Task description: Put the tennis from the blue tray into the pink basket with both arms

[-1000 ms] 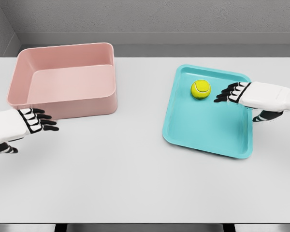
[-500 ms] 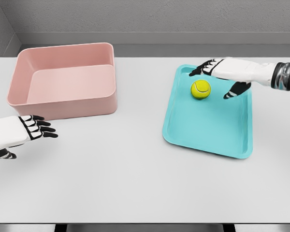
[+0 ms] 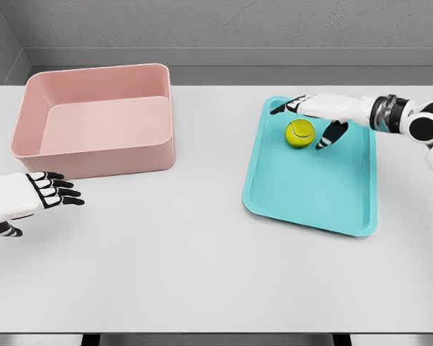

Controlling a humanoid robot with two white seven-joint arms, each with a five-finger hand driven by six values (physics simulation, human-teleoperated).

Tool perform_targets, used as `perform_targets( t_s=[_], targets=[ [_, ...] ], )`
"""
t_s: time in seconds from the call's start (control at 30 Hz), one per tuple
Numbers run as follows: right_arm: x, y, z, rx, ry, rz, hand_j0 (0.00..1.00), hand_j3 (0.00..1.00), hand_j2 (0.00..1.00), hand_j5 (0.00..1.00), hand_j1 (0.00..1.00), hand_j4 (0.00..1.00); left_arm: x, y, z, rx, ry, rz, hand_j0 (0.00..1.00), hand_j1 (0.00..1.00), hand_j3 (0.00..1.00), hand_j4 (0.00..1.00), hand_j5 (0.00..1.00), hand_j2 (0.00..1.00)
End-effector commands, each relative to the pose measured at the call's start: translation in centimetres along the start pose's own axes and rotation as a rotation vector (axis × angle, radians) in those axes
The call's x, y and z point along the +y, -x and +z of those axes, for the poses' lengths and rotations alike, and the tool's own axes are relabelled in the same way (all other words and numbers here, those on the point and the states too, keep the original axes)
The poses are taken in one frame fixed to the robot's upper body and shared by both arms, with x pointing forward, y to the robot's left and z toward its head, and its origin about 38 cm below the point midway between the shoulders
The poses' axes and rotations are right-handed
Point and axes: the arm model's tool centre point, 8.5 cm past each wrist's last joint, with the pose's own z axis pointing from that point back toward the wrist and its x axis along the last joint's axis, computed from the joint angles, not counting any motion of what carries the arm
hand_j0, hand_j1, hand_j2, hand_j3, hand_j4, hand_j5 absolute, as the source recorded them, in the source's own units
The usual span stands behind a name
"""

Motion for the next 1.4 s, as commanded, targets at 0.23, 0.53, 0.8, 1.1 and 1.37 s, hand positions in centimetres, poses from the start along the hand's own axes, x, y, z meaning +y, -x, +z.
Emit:
perform_targets(
  t_s=[0.23,0.53,0.8,1.1,1.37],
  targets=[
    [1.8,1.5,-1.0,0.056,-0.042,-0.054,1.0,1.0,1.0,1.0,1.0,1.0,0.0,0.0,0.0,-0.001,-0.005,0.005,1.0,1.0,1.0,1.0,1.0,1.0],
    [0.9,0.8,-1.8,0.038,-0.03,-0.046,1.0,1.0,1.0,1.0,1.0,1.0,0.0,0.0,0.0,-0.001,-0.005,0.005,1.0,1.0,1.0,1.0,1.0,1.0],
    [1.1,0.6,-2.1,0.037,-0.041,-0.036,0.85,0.85,0.85,0.85,0.85,0.85,0.0,0.0,0.0,-0.001,-0.006,0.007,1.0,1.0,1.0,1.0,1.0,1.0],
    [1.5,0.9,-2.0,0.052,-0.062,-0.027,0.72,0.72,0.72,0.72,0.72,0.72,0.0,0.0,0.0,-0.001,-0.006,0.007,1.0,1.0,1.0,1.0,1.0,1.0],
    [1.6,0.9,-2.1,0.056,-0.069,-0.018,0.56,0.56,0.56,0.56,0.56,0.56,0.0,0.0,-0.1,-0.002,-0.008,0.009,1.0,1.0,1.0,1.0,1.0,1.0]
  ],
)
